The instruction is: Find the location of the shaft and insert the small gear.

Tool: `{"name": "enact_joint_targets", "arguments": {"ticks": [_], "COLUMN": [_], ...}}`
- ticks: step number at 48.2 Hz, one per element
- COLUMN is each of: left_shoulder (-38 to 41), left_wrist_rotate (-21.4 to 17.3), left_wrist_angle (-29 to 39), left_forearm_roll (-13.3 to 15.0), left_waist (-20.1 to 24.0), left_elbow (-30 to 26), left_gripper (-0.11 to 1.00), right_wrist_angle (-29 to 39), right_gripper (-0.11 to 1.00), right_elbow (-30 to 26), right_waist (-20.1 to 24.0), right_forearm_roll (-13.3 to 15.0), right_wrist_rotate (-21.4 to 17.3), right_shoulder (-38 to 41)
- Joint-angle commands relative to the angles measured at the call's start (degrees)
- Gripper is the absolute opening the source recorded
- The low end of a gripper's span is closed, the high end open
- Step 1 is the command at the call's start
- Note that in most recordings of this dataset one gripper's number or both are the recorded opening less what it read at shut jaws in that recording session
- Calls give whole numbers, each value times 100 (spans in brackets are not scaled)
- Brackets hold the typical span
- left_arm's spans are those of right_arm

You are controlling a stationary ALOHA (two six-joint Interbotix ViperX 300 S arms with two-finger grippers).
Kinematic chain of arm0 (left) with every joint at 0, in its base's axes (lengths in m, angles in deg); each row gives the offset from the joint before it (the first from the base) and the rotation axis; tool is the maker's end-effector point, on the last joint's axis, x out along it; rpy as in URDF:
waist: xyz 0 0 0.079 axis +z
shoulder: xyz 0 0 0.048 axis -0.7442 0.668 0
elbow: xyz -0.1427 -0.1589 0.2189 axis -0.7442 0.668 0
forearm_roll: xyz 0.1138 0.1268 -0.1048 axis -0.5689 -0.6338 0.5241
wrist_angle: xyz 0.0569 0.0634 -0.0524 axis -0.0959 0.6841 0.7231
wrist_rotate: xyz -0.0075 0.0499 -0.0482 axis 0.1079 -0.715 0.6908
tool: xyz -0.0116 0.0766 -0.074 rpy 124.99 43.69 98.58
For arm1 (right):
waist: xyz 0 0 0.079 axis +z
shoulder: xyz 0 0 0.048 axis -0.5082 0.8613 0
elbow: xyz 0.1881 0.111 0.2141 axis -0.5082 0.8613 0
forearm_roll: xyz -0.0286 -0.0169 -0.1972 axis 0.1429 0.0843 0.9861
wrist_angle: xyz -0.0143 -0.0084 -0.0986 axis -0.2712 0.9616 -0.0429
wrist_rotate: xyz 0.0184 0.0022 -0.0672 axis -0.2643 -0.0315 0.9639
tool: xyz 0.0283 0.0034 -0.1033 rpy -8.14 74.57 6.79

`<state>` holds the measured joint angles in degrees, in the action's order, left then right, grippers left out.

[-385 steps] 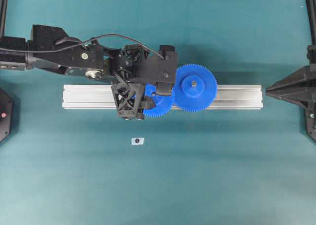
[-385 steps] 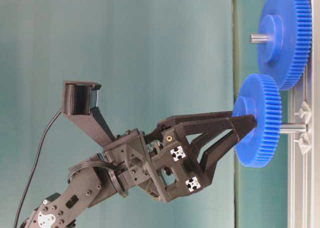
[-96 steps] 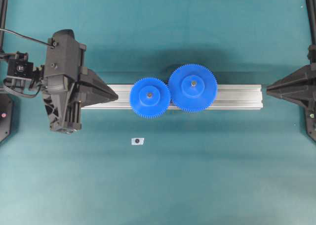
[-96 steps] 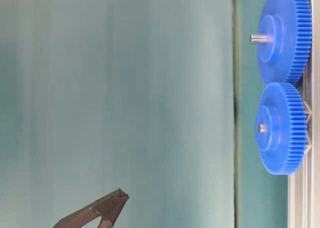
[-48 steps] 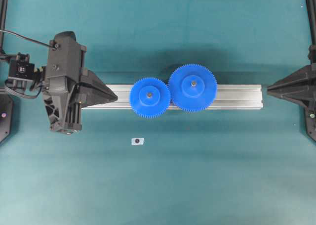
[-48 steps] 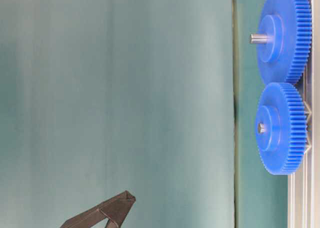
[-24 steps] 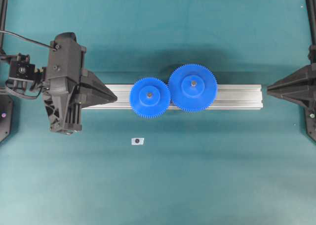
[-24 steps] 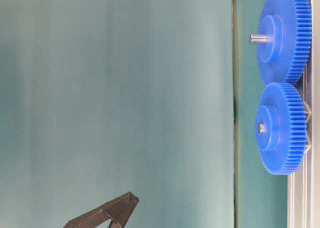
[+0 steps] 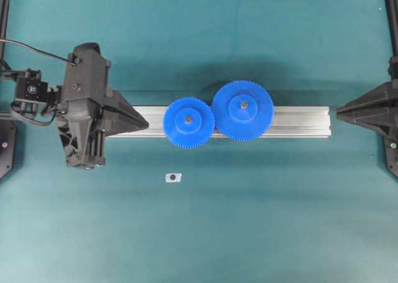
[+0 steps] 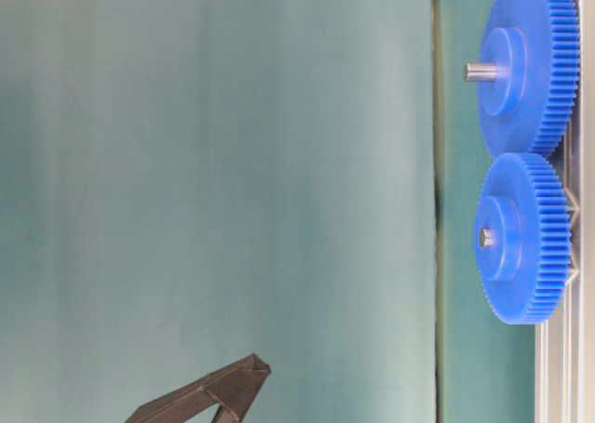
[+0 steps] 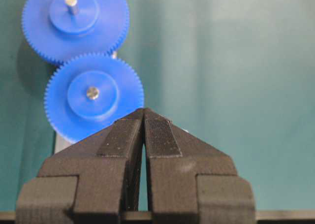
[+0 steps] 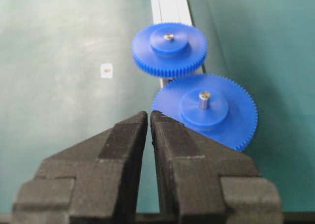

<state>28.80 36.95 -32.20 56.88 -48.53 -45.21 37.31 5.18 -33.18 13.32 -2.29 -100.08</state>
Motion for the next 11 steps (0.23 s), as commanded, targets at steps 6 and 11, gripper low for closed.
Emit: {"name": "enact_joint_targets", "arguments": {"ticks": [6, 11], "left_shoulder": [0, 26], "left_wrist_rotate": [18, 18], "left_wrist_angle": [-44, -44], "left_forearm_roll": [-9, -9], "left_waist": [-9, -18], "left_elbow": [-62, -70], "left_gripper": [1, 1], "right_wrist_angle": [-44, -53], "right_gripper": [19, 19], "right_elbow": [-53, -18], "right_waist": [-9, -9], "right_forearm_roll": [-9, -9], "right_wrist_rotate": [-35, -35], "right_shoulder": [35, 35]}}
